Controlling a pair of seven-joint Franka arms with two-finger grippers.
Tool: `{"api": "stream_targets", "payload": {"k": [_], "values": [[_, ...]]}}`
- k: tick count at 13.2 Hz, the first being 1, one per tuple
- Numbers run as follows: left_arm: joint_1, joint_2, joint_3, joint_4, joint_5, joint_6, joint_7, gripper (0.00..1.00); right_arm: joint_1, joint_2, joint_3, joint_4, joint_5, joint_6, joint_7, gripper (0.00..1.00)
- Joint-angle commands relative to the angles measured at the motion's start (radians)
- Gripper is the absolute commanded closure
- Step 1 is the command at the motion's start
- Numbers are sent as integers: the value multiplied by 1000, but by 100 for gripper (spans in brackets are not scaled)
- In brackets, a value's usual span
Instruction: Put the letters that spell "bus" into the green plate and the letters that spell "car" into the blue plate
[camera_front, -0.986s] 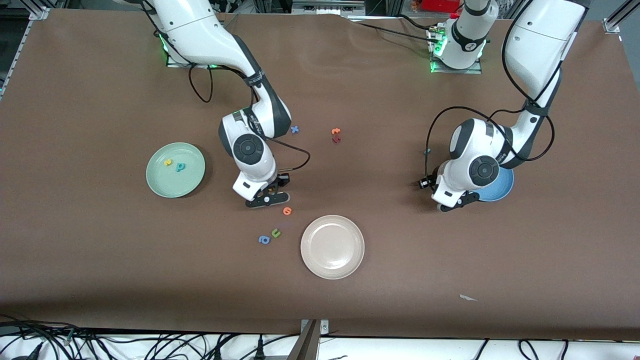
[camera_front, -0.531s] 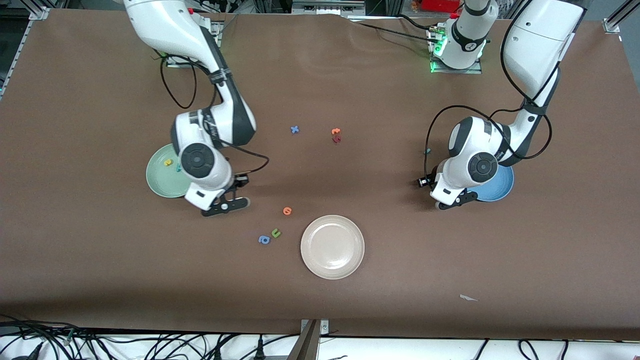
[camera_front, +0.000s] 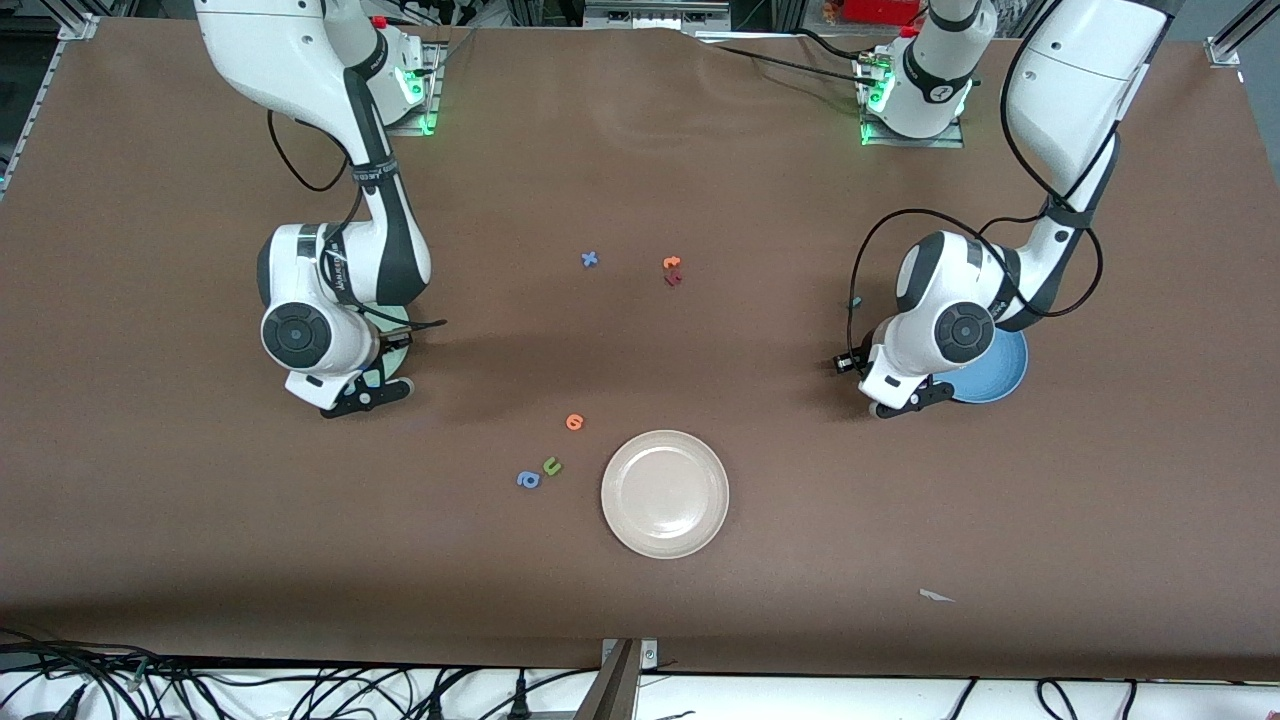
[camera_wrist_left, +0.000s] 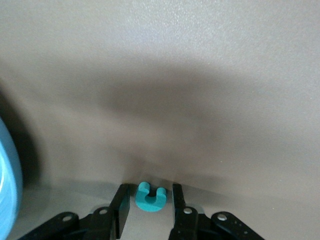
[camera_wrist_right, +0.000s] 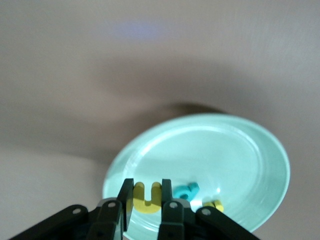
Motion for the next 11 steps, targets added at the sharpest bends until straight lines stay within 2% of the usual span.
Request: {"api": "stream_targets", "payload": {"k": [1,5,6,8,11], "values": [[9,-25,-5,-32,-13,13,26,67,10,-69,-20,-128,12,27,-37,91],[9,-26,-5,-32,-13,13,26,78,10,-66,-20,-177,12,50,-37,84],[9,-26,-5,-32,-13,13,25,79,10,-66,-22,-177,14,40,-35,74],[9,-28,-5,-31,-13,12,25,83,10,-69,-22,-173,14,32,-19,0],[16,-57,-5,-25,-13,0,28,83,10,-120,-31,-136,14,-15,4,0]]}}
